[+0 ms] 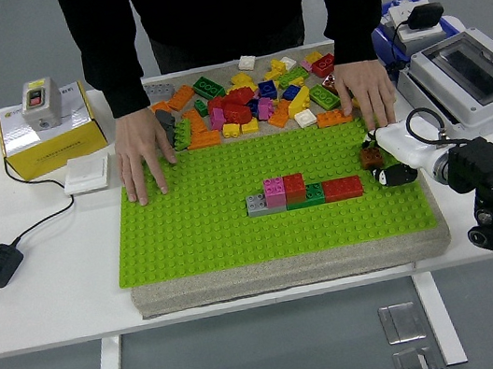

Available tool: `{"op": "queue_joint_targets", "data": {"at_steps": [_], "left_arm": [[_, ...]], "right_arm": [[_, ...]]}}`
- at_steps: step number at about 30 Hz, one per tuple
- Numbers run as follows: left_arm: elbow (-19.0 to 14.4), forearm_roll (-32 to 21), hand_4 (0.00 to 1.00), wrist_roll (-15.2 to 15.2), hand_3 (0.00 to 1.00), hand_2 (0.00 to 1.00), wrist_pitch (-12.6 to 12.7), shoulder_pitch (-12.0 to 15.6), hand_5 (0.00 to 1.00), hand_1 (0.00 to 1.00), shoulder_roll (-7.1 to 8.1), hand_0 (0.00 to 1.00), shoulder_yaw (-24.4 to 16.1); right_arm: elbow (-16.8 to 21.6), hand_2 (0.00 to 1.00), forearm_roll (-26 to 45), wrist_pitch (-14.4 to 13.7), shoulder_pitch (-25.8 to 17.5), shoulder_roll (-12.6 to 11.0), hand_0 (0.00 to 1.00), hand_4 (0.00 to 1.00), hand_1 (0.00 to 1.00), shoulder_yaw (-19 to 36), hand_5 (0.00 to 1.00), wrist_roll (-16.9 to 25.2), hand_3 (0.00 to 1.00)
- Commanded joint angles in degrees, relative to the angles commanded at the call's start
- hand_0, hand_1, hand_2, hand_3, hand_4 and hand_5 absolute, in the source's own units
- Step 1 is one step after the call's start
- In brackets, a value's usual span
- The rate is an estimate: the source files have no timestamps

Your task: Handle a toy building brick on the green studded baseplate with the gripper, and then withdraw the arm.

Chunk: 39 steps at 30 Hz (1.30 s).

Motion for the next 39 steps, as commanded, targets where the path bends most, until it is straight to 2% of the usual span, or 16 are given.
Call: {"op": "queue_joint_targets", "data": {"at_steps": [14,15,20,21,32,33,39], "left_arm": [[0.0,-0.12,0.083,-0.2,0.653,0.596,0.01,-0.21,0.643,0.672,0.16,0.695,0.0],[0.0,-0.11,0.08,-0.19,0.652,0.596,0.01,-0.21,0.643,0.671,0.17,0.695,-0.01],[0.0,-0.29,0.08,-0.33,0.652,0.596,0.07,-0.3,0.643,0.671,0.21,0.695,0.09],[0.0,-0.31,0.079,-0.37,0.653,0.595,0.09,-0.32,0.642,0.671,0.21,0.694,0.09],[0.0,-0.38,0.078,-0.36,0.652,0.595,0.08,-0.31,0.643,0.67,0.16,0.693,0.07],[0.0,-0.29,0.077,-0.34,0.653,0.596,0.09,-0.31,0.642,0.669,0.17,0.693,0.0],[0.0,-0.12,0.077,-0.3,0.653,0.596,0.12,-0.26,0.642,0.669,0.18,0.693,-0.12]], "right_arm": [[0.03,0.69,-0.27,-0.82,0.05,0.04,0.129,0.505,0.192,-0.42,0.396,-0.09,0.747],[0.03,0.642,-0.29,-0.85,0.06,0.06,0.127,0.501,0.192,-0.47,0.397,-0.11,0.74],[-0.03,0.642,-0.41,-0.99,0.11,0.07,0.127,0.501,0.192,-0.66,0.397,-0.24,0.74],[-0.05,0.594,-0.42,-1.02,0.12,0.07,0.123,0.496,0.189,-0.69,0.395,-0.26,0.727],[-0.23,0.566,-0.74,-1.37,0.12,0.17,0.123,0.492,0.188,-1.07,0.391,-0.54,0.71],[-0.24,0.522,-0.74,-1.4,0.11,0.18,0.122,0.486,0.182,-1.1,0.389,-0.54,0.681],[-0.29,0.522,-0.79,-1.57,0.11,0.29,0.122,0.486,0.182,-1.26,0.389,-0.52,0.681]]}}
